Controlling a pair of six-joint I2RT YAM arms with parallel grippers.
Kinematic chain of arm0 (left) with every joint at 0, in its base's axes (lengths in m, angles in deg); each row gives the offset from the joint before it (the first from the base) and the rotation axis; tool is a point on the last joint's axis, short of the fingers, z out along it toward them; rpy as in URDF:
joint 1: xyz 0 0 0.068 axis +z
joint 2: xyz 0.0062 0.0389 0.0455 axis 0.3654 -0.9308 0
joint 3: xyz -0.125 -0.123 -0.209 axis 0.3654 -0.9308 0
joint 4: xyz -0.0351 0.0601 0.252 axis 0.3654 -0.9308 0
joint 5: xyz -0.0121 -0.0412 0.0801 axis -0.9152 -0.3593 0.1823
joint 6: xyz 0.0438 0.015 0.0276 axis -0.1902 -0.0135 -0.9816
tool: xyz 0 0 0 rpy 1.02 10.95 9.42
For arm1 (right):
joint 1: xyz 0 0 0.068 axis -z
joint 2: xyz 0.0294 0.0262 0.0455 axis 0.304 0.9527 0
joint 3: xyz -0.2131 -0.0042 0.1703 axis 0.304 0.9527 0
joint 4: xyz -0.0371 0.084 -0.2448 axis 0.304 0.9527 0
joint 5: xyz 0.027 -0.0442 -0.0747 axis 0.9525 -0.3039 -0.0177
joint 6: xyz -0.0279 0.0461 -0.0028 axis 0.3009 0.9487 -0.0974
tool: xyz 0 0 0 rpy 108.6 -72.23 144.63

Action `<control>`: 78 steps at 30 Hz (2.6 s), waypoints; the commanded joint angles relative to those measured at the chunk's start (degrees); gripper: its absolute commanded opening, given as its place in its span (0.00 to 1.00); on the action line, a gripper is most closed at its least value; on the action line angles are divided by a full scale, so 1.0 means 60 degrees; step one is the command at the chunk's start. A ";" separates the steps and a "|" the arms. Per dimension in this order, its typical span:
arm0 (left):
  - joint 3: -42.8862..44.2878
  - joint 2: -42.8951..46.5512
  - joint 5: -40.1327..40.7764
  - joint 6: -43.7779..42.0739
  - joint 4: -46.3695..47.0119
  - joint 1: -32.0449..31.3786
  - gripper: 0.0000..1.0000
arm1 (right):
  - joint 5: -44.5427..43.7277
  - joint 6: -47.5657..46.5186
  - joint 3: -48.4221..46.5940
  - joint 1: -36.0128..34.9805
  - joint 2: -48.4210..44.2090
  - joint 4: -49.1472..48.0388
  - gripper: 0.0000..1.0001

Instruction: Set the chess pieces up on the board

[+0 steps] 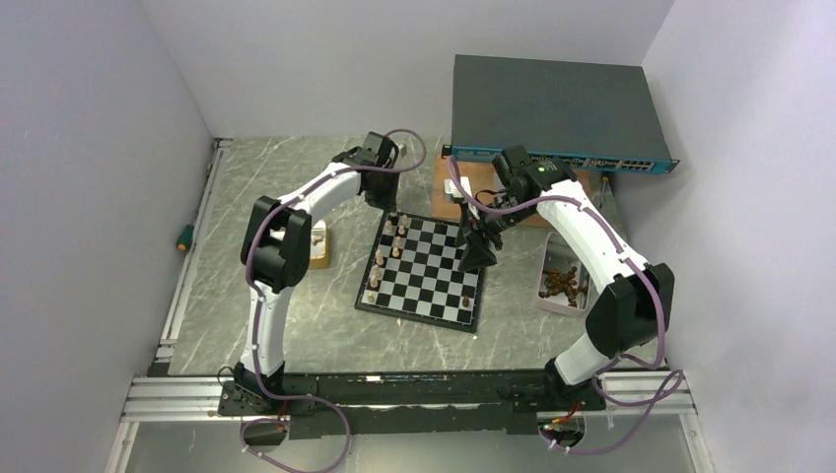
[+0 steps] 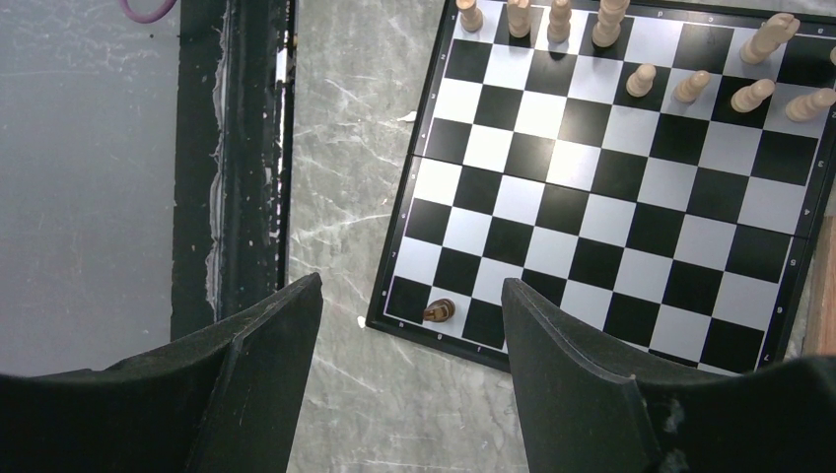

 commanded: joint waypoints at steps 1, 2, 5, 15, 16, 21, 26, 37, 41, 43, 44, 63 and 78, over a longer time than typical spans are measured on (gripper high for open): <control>0.0310 0.0013 0.0205 -0.0119 -0.0069 -0.0111 0.00 | 0.0363 -0.0243 -0.0022 0.0057 -0.0318 -0.0058 0.70; 0.0296 -0.0001 0.0228 -0.0139 -0.0087 -0.0116 0.00 | 0.0363 -0.0243 -0.0022 0.0057 -0.0318 -0.0065 0.69; 0.0334 -0.0019 0.0306 -0.0210 -0.0159 -0.0142 0.00 | 0.0378 -0.0243 -0.0022 0.0056 -0.0328 -0.0065 0.70; 0.0448 -0.0119 0.0536 -0.0468 -0.0470 -0.0272 0.00 | 0.0363 -0.0242 -0.0007 0.0057 -0.0336 -0.0067 0.70; 0.0455 -0.0137 0.0531 -0.0483 -0.0485 -0.0284 0.00 | 0.0363 -0.0240 -0.0007 0.0057 -0.0339 -0.0076 0.70; 0.0527 -0.0210 0.0498 -0.0516 -0.0544 -0.0321 0.00 | 0.0363 -0.0243 -0.0007 0.0057 -0.0354 -0.0080 0.70; 0.0598 -0.0314 0.0529 -0.0560 -0.0644 -0.0336 0.01 | 0.0363 -0.0243 0.0008 0.0057 -0.0361 -0.0078 0.70; 0.0672 -0.0444 0.0601 -0.0582 -0.0734 -0.0334 0.12 | 0.0349 -0.0243 0.0008 0.0068 -0.0358 -0.0066 0.70; 0.0688 -0.0470 0.0547 -0.0580 -0.0762 -0.0349 0.14 | 0.0349 -0.0243 0.0022 0.0064 -0.0358 -0.0064 0.70; 0.0724 -0.0499 0.0539 -0.0586 -0.0792 -0.0339 0.15 | 0.0349 -0.0243 0.0009 0.0069 -0.0361 -0.0057 0.70; 0.0740 -0.0513 0.0526 -0.0589 -0.0819 -0.0349 0.15 | 0.0349 -0.0243 0.0008 0.0071 -0.0356 -0.0058 0.70; 0.0719 -0.0414 0.0425 -0.0707 -0.1050 -0.0365 0.13 | 0.0363 -0.0243 0.0021 0.0071 -0.0367 -0.0065 0.70; 0.0638 -0.0326 0.0532 -0.0782 -0.1156 -0.0423 0.16 | 0.0369 -0.0243 0.0022 0.0071 -0.0397 -0.0062 0.70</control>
